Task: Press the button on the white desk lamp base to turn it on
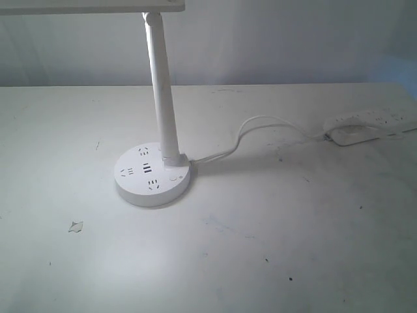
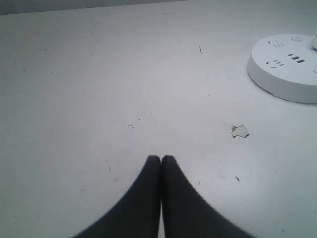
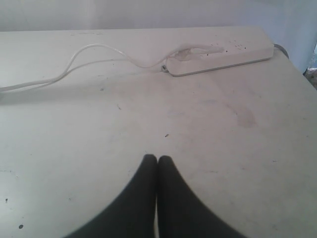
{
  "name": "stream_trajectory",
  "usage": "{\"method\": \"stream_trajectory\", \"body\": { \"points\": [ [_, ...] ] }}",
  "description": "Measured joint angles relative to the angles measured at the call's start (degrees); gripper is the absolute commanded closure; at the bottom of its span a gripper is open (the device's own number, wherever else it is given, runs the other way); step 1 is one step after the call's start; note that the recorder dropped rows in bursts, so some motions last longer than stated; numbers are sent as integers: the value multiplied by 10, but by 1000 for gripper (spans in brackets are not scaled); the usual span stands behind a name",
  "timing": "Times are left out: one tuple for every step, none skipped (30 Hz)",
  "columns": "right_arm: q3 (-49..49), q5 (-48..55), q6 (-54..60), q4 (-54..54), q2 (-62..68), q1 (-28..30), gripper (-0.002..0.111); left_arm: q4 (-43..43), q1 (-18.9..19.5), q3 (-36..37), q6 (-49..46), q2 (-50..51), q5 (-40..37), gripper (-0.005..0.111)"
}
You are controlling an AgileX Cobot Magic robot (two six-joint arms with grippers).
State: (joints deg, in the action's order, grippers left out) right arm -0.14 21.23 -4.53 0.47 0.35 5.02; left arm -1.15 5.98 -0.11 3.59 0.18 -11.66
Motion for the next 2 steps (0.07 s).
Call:
{"method": "stream_trajectory", "body": {
  "points": [
    [0, 0, 0, 0, 0, 0, 108, 0, 0, 0, 0, 0, 0, 107],
    [0, 0, 0, 0, 0, 0, 108, 0, 0, 0, 0, 0, 0, 107]
  ]
}}
